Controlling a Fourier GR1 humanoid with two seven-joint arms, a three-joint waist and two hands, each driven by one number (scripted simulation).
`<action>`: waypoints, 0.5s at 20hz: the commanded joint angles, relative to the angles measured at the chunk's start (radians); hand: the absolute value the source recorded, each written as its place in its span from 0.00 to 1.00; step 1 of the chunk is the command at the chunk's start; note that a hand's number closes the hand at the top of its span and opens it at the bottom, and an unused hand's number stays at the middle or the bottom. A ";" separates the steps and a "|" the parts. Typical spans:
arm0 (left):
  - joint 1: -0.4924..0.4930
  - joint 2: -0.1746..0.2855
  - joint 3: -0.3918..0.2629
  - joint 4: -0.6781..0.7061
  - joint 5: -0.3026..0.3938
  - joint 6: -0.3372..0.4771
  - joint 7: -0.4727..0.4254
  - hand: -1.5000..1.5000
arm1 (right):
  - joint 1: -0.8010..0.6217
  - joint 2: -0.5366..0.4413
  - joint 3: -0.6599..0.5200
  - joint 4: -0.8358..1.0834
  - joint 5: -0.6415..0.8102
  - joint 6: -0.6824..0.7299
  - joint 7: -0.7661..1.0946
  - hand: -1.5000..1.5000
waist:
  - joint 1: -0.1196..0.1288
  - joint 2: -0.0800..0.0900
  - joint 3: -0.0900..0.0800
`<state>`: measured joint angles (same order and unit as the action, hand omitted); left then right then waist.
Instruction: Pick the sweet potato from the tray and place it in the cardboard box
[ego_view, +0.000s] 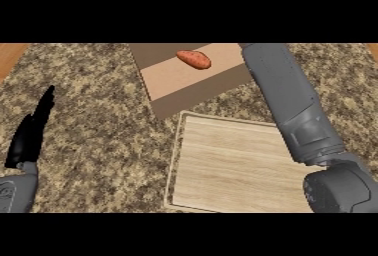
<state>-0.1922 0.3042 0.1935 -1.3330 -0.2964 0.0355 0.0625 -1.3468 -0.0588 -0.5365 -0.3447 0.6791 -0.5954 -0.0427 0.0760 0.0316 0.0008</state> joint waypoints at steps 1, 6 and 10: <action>0.004 -0.009 0.000 -0.012 -0.011 0.020 0.011 0.50 | 0.003 -0.029 -0.058 -0.012 -0.082 0.033 -0.100 0.00 | -0.021 -0.011 0.000; 0.091 0.011 0.037 0.003 0.011 0.007 -0.054 0.50 | 0.062 -0.145 -0.072 -0.011 -0.116 0.114 -0.094 0.00 | -0.045 -0.023 -0.001; 0.033 0.002 0.041 0.043 -0.009 0.039 -0.021 0.50 | 0.176 -0.159 -0.057 -0.081 -0.144 0.162 -0.125 0.00 | -0.082 -0.033 -0.001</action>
<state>-0.1405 0.3124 0.2254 -1.3227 -0.2943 0.0496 0.0405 -1.2448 -0.1880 -0.5974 -0.3817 0.5612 -0.4777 -0.1501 0.0211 0.0073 0.0002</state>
